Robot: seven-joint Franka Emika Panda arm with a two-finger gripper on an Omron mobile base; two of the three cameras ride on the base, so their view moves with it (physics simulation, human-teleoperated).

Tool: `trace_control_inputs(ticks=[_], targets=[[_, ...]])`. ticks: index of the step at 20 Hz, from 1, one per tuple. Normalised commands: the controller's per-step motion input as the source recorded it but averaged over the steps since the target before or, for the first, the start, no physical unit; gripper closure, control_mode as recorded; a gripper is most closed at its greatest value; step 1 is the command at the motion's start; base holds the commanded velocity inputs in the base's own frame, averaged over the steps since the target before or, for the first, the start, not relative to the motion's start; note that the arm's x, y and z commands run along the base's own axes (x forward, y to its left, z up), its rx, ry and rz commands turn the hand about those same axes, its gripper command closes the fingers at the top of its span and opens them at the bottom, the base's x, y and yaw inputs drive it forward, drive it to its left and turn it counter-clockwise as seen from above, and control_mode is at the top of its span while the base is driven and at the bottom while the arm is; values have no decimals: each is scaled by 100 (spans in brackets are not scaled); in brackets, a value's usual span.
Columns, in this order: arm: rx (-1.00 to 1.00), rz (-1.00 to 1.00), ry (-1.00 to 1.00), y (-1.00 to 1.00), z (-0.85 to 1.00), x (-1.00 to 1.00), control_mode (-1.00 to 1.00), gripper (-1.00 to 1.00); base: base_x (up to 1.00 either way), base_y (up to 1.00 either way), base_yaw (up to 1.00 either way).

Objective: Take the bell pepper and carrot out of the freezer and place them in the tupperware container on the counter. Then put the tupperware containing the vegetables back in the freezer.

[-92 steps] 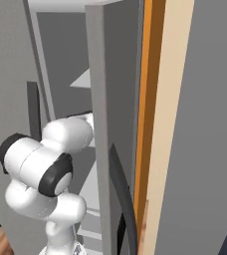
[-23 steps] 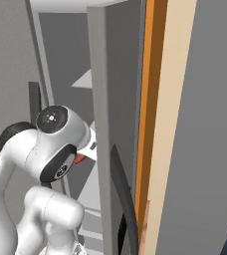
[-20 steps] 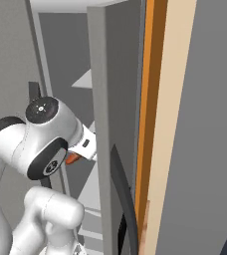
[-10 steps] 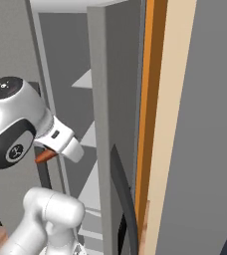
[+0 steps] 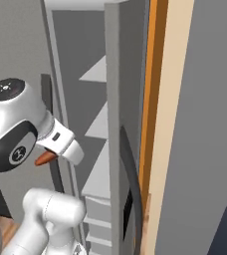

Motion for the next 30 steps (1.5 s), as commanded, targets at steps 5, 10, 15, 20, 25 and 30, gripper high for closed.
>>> trace_control_inputs(ticks=[5,10,15,20,25,30], targets=[[0,0,0,0,0,0,100,100,-100,64,2],[0,0,0,0,0,0,100,100,-26,100,5],[0,0,0,0,0,0,100,100,13,100,0],[0,0,0,0,0,0,100,100,40,100,0],[0,0,0,0,0,0,100,100,49,100,0],[0,0,0,0,0,0,100,100,70,96,0]])
